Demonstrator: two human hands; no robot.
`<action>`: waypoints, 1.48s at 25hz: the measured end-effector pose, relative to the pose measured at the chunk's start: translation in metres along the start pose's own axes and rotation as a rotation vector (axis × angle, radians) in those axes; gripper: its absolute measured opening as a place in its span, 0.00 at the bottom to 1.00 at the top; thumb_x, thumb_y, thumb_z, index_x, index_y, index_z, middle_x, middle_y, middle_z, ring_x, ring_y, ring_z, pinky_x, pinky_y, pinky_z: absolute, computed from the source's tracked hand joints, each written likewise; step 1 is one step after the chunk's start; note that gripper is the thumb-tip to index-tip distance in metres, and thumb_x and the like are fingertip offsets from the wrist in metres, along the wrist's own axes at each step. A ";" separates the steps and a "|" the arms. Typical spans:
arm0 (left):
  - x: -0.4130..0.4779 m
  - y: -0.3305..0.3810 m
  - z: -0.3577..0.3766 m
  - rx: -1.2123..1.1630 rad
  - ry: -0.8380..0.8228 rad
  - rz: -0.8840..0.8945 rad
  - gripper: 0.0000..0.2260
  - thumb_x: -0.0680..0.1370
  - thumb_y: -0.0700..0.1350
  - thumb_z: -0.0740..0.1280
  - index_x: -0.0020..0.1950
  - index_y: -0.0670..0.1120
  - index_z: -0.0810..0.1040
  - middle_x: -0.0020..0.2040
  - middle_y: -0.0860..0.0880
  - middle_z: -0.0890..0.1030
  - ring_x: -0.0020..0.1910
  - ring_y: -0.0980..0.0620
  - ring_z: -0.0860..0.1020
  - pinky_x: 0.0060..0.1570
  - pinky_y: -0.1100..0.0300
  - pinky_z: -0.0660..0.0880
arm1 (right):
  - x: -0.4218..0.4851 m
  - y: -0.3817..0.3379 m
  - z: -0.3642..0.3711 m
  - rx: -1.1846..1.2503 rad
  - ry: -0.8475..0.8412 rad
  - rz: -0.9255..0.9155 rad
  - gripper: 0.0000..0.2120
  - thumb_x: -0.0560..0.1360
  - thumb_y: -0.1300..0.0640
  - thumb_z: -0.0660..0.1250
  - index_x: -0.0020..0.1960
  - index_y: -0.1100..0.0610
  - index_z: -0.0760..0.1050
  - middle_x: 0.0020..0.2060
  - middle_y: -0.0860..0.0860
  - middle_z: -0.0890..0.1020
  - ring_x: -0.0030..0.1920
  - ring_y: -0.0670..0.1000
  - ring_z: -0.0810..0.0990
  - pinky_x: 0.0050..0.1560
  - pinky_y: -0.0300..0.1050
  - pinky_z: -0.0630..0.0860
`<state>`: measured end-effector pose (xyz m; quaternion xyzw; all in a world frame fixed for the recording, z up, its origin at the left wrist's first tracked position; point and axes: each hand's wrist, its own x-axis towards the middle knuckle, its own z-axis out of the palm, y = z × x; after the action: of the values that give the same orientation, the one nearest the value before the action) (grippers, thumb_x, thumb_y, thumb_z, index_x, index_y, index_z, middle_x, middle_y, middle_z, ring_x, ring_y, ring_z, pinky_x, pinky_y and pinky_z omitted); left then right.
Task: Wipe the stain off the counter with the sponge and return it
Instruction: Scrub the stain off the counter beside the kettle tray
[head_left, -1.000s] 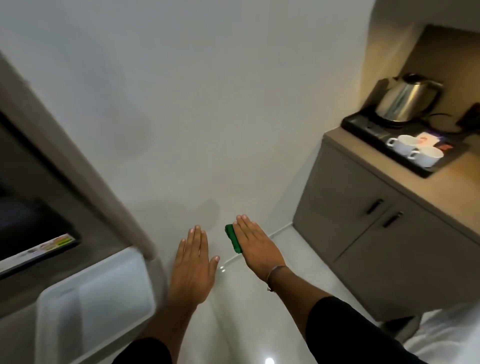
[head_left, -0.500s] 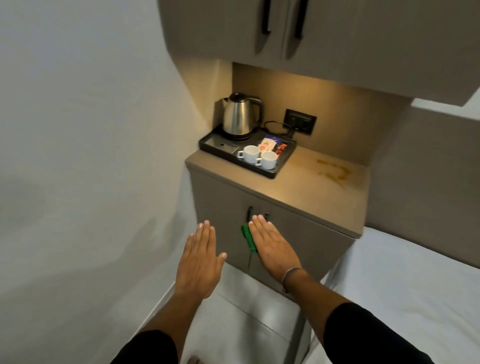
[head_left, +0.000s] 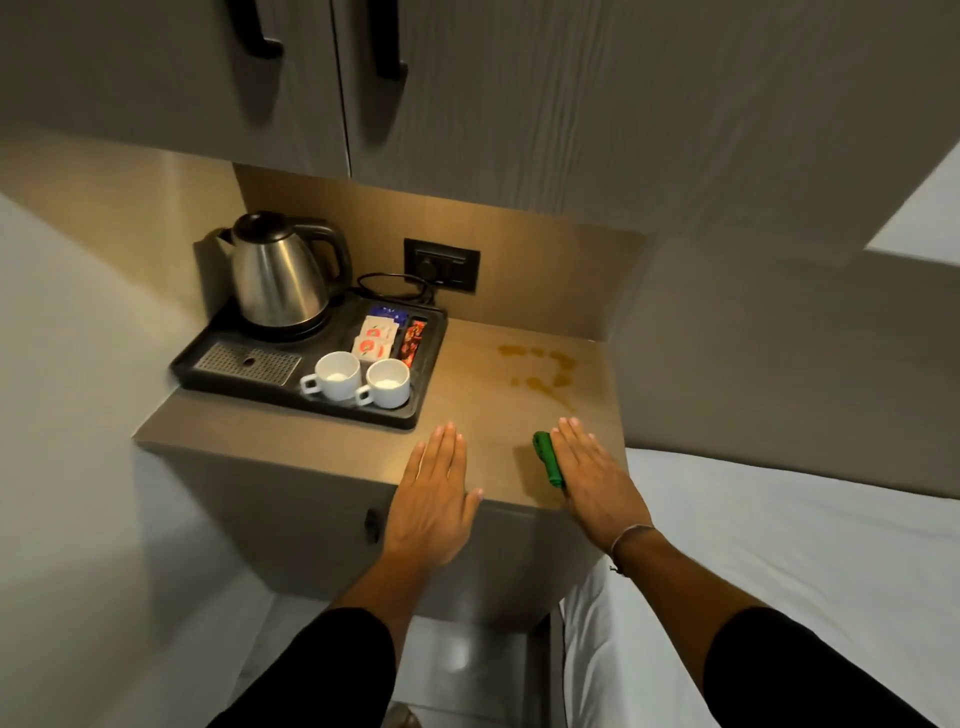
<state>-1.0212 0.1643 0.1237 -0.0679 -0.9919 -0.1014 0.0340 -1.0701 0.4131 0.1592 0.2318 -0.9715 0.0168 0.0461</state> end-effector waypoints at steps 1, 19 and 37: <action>0.021 -0.003 0.003 -0.012 -0.012 0.027 0.35 0.85 0.60 0.54 0.84 0.40 0.49 0.86 0.40 0.50 0.85 0.42 0.47 0.84 0.43 0.49 | 0.012 0.008 0.002 0.002 -0.023 0.038 0.38 0.84 0.59 0.65 0.84 0.58 0.45 0.84 0.57 0.50 0.84 0.56 0.47 0.81 0.50 0.44; 0.126 -0.026 0.061 -0.087 -0.184 0.017 0.34 0.84 0.65 0.47 0.85 0.50 0.43 0.87 0.43 0.41 0.84 0.42 0.37 0.80 0.32 0.40 | 0.077 0.022 0.076 0.041 -0.159 0.224 0.38 0.82 0.29 0.45 0.85 0.49 0.46 0.83 0.47 0.47 0.84 0.52 0.42 0.82 0.61 0.44; 0.124 -0.030 0.077 -0.088 -0.069 0.012 0.31 0.84 0.64 0.45 0.85 0.54 0.47 0.87 0.47 0.45 0.85 0.45 0.42 0.82 0.35 0.43 | 0.111 0.085 0.093 0.174 -0.133 0.050 0.29 0.86 0.40 0.51 0.84 0.42 0.46 0.85 0.45 0.49 0.84 0.50 0.42 0.82 0.59 0.42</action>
<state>-1.1518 0.1666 0.0527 -0.0789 -0.9867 -0.1422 -0.0028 -1.2141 0.4338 0.0768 0.2111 -0.9728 0.0869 -0.0390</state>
